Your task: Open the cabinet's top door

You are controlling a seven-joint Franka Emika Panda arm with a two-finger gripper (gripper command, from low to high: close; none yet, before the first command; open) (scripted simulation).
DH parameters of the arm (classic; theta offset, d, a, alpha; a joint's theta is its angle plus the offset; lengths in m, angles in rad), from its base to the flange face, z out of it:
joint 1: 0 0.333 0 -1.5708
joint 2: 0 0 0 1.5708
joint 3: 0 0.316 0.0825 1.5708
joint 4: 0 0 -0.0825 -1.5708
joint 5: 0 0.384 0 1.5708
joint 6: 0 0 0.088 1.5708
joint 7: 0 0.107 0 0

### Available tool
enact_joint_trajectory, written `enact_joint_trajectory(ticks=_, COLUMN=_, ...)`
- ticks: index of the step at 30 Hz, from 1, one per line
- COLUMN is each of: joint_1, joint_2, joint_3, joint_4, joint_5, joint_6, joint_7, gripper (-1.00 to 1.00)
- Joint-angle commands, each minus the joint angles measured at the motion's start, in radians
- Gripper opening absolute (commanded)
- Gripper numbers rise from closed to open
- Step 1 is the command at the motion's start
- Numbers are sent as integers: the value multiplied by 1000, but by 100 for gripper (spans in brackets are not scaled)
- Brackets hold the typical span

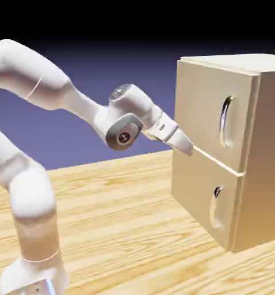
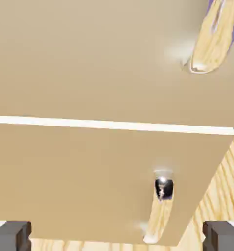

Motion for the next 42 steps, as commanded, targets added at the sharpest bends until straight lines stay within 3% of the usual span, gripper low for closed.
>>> enact_joint_trajectory(ticks=1, joint_1=18, joint_2=-10, joint_3=-19, joint_4=5, joint_5=-44, joint_6=-6, joint_7=28, gripper=0)
enact_joint_trajectory(ticks=42, joint_1=760, joint_2=-417, joint_3=-792, joint_4=218, joint_5=-1827, joint_6=-266, joint_7=1170, gripper=0)
